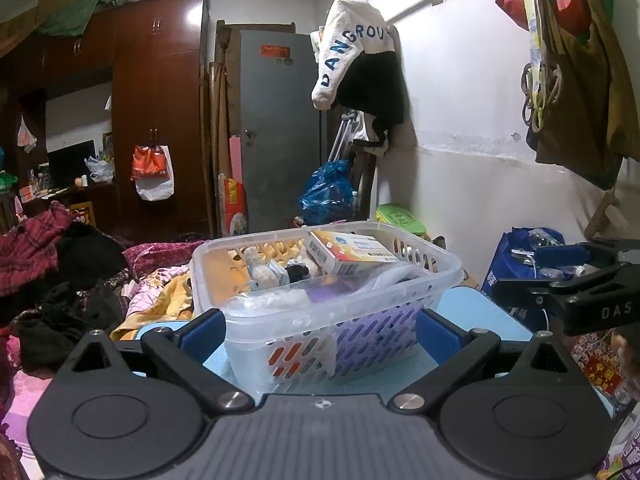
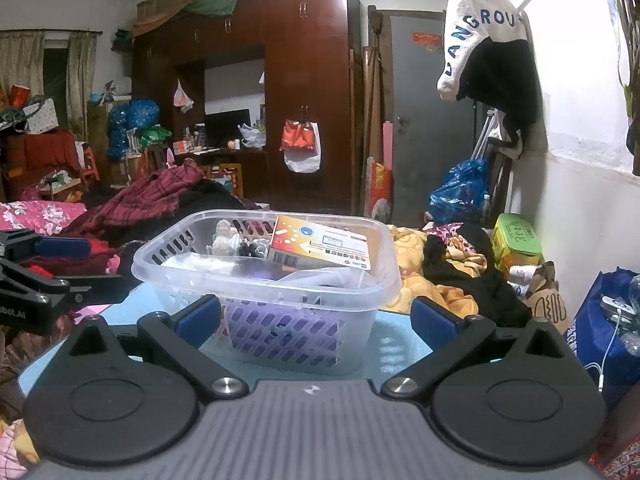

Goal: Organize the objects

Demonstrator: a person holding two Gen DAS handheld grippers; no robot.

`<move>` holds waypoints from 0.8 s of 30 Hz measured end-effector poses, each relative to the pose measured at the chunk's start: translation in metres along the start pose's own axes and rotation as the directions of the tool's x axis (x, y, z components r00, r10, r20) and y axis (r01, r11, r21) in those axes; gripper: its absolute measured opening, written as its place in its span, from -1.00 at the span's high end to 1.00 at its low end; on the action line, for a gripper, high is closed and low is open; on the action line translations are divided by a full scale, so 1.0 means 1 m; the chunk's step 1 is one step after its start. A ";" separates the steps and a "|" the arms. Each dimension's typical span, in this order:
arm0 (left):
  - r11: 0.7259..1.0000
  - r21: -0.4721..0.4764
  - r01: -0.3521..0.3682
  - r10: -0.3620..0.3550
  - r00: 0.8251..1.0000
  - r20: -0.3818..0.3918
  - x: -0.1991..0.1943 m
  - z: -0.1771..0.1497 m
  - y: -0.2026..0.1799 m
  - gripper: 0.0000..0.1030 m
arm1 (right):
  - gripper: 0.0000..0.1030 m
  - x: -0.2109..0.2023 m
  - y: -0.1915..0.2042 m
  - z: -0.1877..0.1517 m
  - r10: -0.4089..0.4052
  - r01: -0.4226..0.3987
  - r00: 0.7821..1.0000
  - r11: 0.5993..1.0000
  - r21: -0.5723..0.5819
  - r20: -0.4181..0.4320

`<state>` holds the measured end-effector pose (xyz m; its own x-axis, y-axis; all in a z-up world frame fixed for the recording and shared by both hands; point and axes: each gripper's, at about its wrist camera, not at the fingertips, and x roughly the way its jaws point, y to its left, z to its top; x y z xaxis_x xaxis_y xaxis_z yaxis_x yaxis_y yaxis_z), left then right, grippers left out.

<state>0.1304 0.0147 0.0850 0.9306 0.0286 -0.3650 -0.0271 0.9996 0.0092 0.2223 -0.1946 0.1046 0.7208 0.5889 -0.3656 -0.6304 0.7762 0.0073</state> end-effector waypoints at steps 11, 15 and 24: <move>1.000 -0.003 0.001 -0.001 1.000 -0.001 0.002 -0.001 -0.002 -0.97 | -1.00 0.003 0.006 -0.002 0.000 0.000 1.000 1.000 -0.020 0.001; 1.000 -0.007 0.000 0.000 1.000 -0.004 0.004 -0.001 -0.001 -0.97 | -1.00 0.003 0.006 -0.002 0.001 -0.001 1.000 1.000 -0.019 0.001; 1.000 -0.016 -0.004 0.004 1.000 -0.015 0.011 -0.001 0.000 -0.97 | -1.00 0.003 0.007 -0.003 0.003 -0.003 1.000 1.000 -0.023 -0.001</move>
<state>0.1398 0.0154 0.0798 0.9247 0.0323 -0.3792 -0.0366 0.9993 -0.0041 0.2194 -0.1880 0.1012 0.7185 0.5909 -0.3670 -0.6390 0.7691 -0.0127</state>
